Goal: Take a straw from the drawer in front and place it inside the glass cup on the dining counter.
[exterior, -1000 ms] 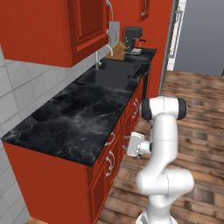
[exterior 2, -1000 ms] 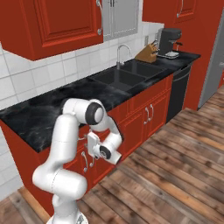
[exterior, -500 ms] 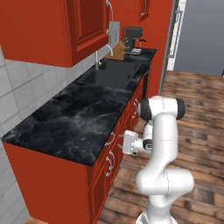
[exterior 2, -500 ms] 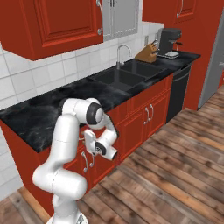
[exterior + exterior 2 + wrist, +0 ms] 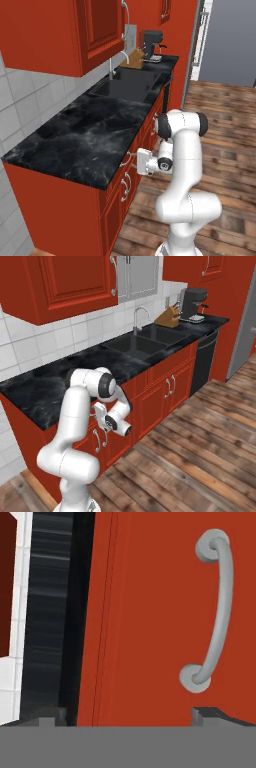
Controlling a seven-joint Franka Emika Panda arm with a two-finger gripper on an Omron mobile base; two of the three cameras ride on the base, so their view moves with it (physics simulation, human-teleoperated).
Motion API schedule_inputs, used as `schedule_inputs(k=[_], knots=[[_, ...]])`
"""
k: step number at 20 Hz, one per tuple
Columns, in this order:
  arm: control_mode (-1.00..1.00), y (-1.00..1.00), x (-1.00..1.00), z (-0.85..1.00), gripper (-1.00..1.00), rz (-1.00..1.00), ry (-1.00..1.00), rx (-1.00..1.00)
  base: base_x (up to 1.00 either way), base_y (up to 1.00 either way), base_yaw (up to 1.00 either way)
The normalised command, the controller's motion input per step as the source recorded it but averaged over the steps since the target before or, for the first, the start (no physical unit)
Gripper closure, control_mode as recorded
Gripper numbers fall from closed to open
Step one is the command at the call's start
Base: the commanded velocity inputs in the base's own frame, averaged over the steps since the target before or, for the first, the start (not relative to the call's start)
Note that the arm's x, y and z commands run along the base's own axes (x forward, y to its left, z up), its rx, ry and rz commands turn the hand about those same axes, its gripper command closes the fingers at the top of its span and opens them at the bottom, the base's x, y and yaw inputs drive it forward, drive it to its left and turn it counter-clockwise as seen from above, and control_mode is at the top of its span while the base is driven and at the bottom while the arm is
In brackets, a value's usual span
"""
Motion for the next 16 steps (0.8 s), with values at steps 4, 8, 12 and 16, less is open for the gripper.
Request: schedule_inputs(k=[4, 8, 12, 16], knots=[[-1.0, 0.08, 0.23, -0.21, -1.0, -0.02, 0.02, -0.02, 0.0, 0.0, 0.0], [-1.0, 0.03, 0.26, -0.25, -1.0, -0.03, 0.03, -0.02, 0.0, 0.0, 0.0], [-1.0, 0.0, 0.28, -0.29, -1.0, -0.02, 0.06, -0.01, 0.0, 0.0, 0.0], [-1.0, 0.0, 0.27, -0.28, -1.0, -0.01, 0.05, -0.01, 0.0, 0.0, 0.0]])
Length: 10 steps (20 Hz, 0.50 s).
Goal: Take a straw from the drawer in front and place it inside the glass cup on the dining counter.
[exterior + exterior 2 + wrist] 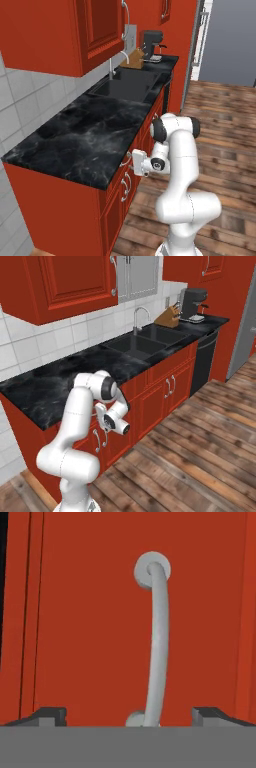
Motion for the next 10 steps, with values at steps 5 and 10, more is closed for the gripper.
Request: schedule_inputs(k=[5, 10], knots=[[-1.0, 0.0, 0.31, -0.26, -1.0, -0.01, 0.04, 0.0, 0.0, 0.0, 0.0], [-1.0, 0.0, 0.36, -0.23, -1.0, -0.01, 0.03, 0.0, 0.0, 0.0, 0.0]])
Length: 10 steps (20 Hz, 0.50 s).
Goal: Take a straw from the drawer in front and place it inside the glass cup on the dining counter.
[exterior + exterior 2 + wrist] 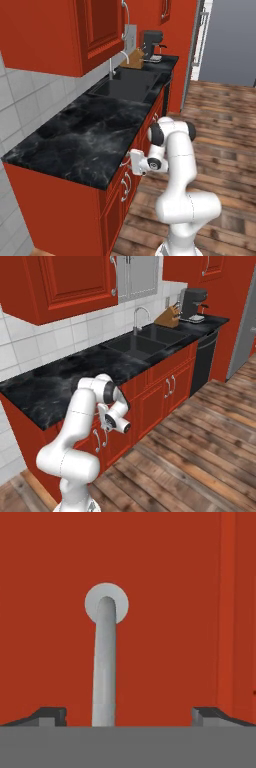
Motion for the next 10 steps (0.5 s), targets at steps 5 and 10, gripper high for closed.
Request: schedule_inputs(k=[5, 10], knots=[[-1.0, 0.03, 0.35, -0.22, -1.0, -0.01, 0.02, 0.0, 0.0, 0.0, 0.0], [-1.0, 0.39, 0.12, -0.23, -1.0, 0.0, 0.01, -0.02, 0.0, 0.0, 0.0]])
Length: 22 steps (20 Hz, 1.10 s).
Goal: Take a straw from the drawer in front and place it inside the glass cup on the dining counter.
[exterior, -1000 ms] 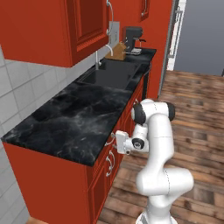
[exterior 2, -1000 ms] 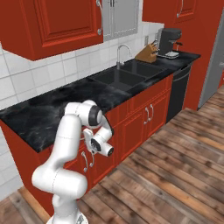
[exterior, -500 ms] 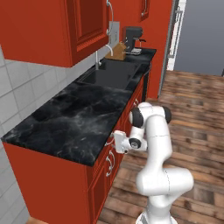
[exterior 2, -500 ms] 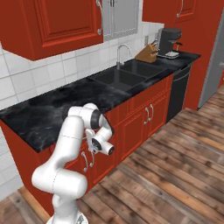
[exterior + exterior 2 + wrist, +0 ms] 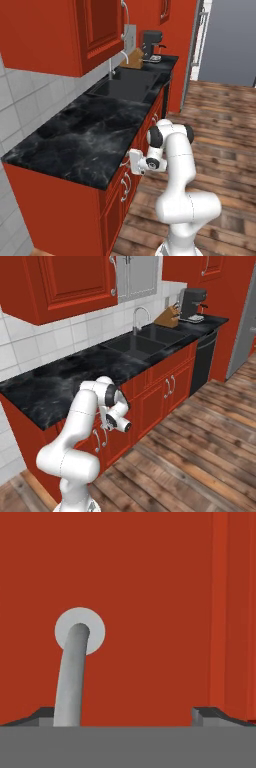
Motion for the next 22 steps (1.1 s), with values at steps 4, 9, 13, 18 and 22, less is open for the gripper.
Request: schedule_inputs(k=[4, 9, 13, 18, 22], knots=[[-1.0, 0.51, 0.03, -0.2, 1.0, 0.0, 0.0, -0.04, 0.0, 0.0, 0.0], [-1.0, 0.28, 0.0, -0.08, 1.0, -0.02, 0.0, -0.05, 0.0, 0.0, 0.0], [-1.0, 0.0, -0.14, -0.07, 1.0, -0.02, 0.0, -0.04, 0.0, 0.0, 0.0], [-1.0, -0.38, -0.31, -0.06, 1.0, 0.0, 0.01, 0.0, 0.0, 0.0, 0.0], [-1.0, -0.86, -0.39, -0.07, 1.0, 0.0, 0.01, 0.0, 0.0, 0.0, 0.0]])
